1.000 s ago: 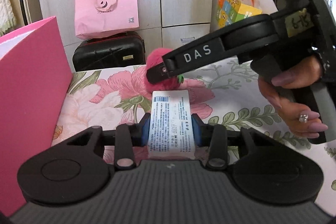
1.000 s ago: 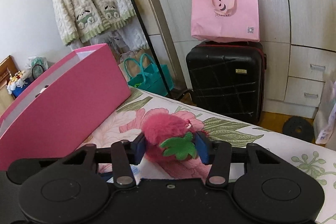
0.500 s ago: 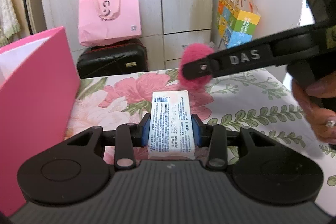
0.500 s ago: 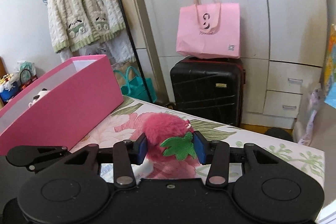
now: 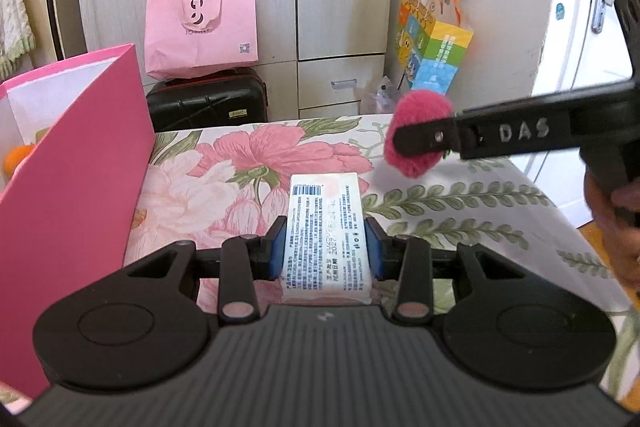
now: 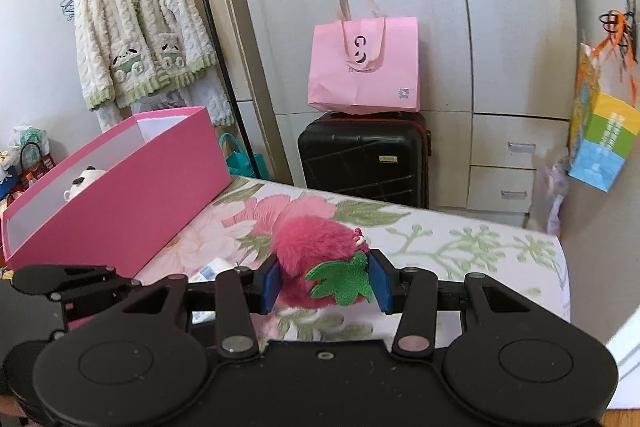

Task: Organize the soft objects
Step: 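Lift the tube box and strawberry plush and carry both over the shoebox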

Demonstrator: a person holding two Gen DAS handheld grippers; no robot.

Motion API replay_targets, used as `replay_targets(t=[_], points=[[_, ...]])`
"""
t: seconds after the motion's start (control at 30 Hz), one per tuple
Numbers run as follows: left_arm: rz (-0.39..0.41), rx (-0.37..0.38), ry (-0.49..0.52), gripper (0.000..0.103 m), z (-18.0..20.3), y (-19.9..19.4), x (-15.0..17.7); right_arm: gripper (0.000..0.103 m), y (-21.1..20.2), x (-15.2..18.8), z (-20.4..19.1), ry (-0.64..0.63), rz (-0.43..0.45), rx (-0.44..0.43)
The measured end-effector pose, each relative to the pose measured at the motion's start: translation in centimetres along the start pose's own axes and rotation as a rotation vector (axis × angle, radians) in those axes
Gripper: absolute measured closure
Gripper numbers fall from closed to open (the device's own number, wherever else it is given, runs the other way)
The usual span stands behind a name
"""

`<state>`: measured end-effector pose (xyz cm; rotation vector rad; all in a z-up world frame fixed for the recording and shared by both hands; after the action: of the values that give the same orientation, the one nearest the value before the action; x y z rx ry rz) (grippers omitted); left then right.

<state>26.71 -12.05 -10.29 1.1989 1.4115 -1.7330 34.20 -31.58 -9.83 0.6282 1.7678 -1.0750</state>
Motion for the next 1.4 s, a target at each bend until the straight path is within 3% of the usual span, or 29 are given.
replay_targets(t=[0.6, 0.73, 1.0, 1.23, 1.4], points=[[0.039, 0.042, -0.042, 0.065, -2.0, -7.8, 0.8, 0.052, -4.9, 4.4, -4.5, 0.044, -0.013, 0.031], [0.026, 0.022, -0.052, 0.065, -3.2, -9.4, 1.8, 0.052, -5.9, 5.3, -5.9, 0.035, -0.040, 0.047], [-0.018, 0.078, -0.076, 0.065, -4.9, -12.7, 4.0, 0.051, -8.6, 6.9, -9.2, 0.002, -0.064, 0.035], [-0.045, 0.156, -0.119, 0.065, -6.8, -15.9, 4.9, 0.051, -10.1, 7.2, -12.2, -0.006, -0.082, -0.019], [-0.068, 0.164, -0.116, 0.065, -8.9, -18.0, 5.3, 0.051, -10.7, 6.9, -15.2, -0.006, -0.124, -0.152]])
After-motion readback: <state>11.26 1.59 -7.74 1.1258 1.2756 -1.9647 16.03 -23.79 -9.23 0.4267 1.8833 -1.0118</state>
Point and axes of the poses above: each gripper's, at about its wrist camera, not at the fingertips, and y roughly the way its jaws point, z to its right, x to its underside, the point moved 3 cm from there along y, roughly the way its jaws point, and after that the axes turned 10 degrees about z, right-handed, at the moved point
